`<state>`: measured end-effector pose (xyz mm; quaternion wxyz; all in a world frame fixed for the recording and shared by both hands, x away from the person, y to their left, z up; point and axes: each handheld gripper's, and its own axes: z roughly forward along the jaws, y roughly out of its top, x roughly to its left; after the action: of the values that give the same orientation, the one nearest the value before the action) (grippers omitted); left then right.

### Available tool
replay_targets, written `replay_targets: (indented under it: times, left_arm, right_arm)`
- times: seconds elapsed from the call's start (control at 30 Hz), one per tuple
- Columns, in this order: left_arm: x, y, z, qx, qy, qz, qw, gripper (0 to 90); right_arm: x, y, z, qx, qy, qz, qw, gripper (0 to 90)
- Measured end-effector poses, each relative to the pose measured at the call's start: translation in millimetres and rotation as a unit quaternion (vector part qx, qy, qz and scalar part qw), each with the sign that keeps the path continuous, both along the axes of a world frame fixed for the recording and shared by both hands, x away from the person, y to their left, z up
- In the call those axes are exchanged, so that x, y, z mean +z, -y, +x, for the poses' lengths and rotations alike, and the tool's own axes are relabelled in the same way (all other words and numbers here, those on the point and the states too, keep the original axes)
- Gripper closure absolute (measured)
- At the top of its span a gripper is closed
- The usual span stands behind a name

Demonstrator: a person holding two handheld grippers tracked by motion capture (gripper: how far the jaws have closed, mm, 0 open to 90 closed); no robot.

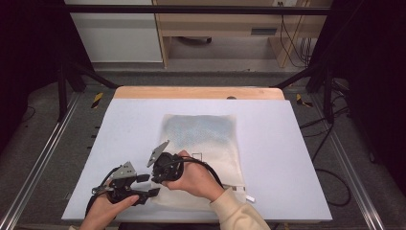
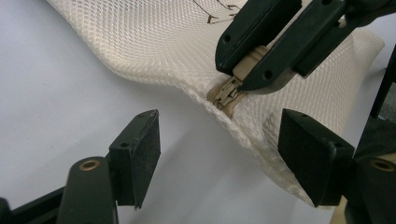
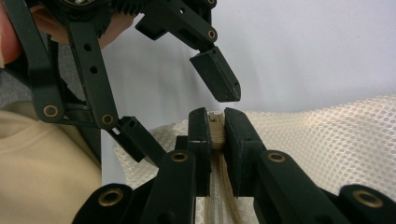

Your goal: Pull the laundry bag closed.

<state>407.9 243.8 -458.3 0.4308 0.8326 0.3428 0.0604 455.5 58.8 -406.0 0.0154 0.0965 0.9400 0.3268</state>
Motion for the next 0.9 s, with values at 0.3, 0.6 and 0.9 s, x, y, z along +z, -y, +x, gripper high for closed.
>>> replay_targets:
  times: [0.3,0.6,0.9]
  left_arm:
    - [0.6,-0.6,0.0,-0.009,-0.003,-0.001,1.0,36.3]
    - [-0.3,5.0,2.5,-0.035,-0.022,-0.018,0.999,47.3]
    - [-6.3,9.3,15.3,-0.056,-0.042,-0.036,0.9969,54.0]
  right_arm:
    - [1.1,1.6,-0.1,0.0,0.0,0.002,1.0,81.4]
    - [0.6,0.5,-1.0,-0.002,0.001,0.002,1.0,81.5]
    - [1.2,1.4,0.0,-0.003,0.003,0.001,1.0,81.4]
